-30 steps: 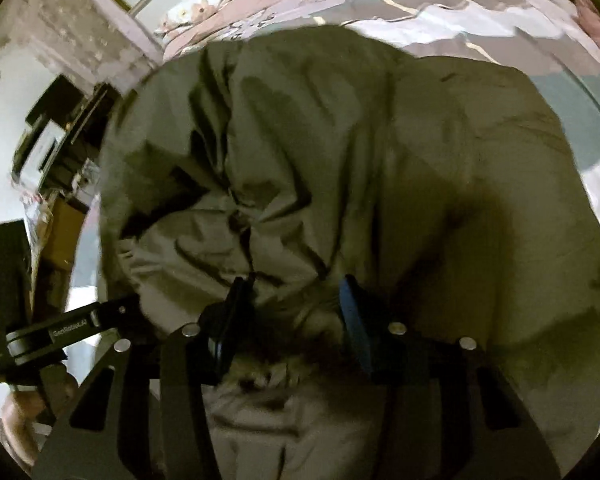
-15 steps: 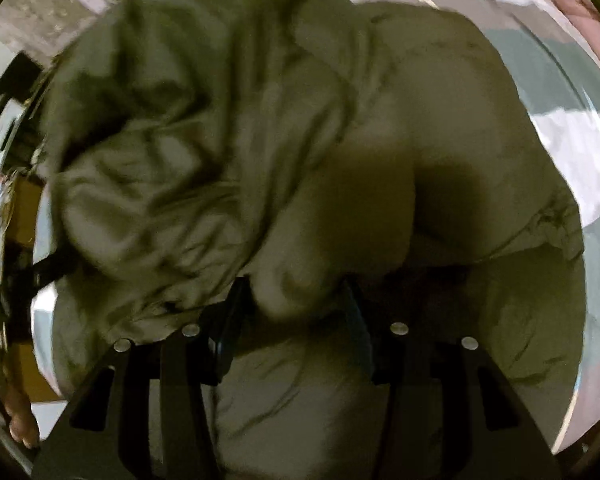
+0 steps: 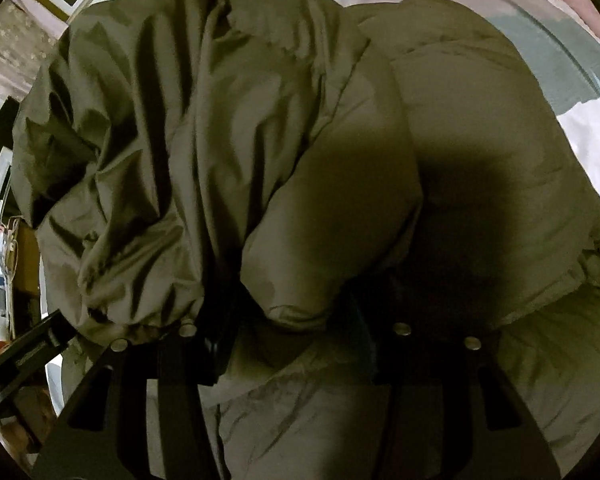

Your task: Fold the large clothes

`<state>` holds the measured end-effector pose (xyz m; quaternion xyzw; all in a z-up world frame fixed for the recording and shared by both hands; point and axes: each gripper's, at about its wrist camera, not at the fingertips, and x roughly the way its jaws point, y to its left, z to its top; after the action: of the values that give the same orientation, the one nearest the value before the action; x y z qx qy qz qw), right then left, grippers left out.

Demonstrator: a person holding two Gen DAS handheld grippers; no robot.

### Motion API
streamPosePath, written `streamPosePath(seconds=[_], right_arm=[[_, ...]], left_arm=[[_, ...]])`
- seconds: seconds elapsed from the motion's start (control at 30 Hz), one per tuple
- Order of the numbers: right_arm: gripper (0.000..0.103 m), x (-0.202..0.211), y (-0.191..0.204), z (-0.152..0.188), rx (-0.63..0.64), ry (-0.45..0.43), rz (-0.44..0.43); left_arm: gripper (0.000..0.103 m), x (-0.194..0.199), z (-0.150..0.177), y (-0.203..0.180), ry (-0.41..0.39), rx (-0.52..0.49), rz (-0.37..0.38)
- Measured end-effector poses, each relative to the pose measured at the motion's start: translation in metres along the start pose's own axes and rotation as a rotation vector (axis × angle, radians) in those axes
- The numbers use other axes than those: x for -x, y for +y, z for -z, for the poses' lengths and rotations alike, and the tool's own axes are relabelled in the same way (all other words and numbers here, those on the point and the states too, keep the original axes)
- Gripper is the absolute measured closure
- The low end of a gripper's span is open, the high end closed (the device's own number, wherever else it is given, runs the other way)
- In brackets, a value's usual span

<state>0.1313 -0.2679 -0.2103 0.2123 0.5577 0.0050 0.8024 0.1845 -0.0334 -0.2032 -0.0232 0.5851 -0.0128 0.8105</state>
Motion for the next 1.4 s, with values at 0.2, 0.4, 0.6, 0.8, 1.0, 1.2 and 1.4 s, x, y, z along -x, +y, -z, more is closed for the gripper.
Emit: streamPosePath(seconds=[0.2,0.4,0.6,0.8,1.0,1.2,1.4], right_arm=[[0.051,0.074,0.028,0.015,0.101,-0.235,-0.004],[0.051,0.062,0.068,0.022,0.254,-0.259,-0.008],[0.044,0.01,0.062,0.024,0.296,-0.157,0.092],[0.034,0.015,0.059,0.018,0.21,-0.101,0.018],[0.018,0.032,0.044,0.032,0.212,-0.103,0.051],[0.018,0.023,0.023,0.038,0.149,0.055,0.0],[0.016,0.086,-0.035,0.05,0.048,0.059,-0.008]], left_arm=[[0.035,0.036,-0.004,0.019,-0.081,0.091,0.041],[0.035,0.029,-0.003,0.012,-0.074,0.063,0.017],[0.025,-0.004,-0.005,0.009,0.034,0.017,-0.029],[0.024,-0.001,-0.007,0.019,0.035,0.014,-0.004],[0.012,0.011,-0.002,0.019,-0.014,-0.06,-0.037],[0.011,0.005,-0.003,0.031,0.062,-0.041,0.015],[0.006,0.022,0.017,0.075,0.086,-0.029,0.033]])
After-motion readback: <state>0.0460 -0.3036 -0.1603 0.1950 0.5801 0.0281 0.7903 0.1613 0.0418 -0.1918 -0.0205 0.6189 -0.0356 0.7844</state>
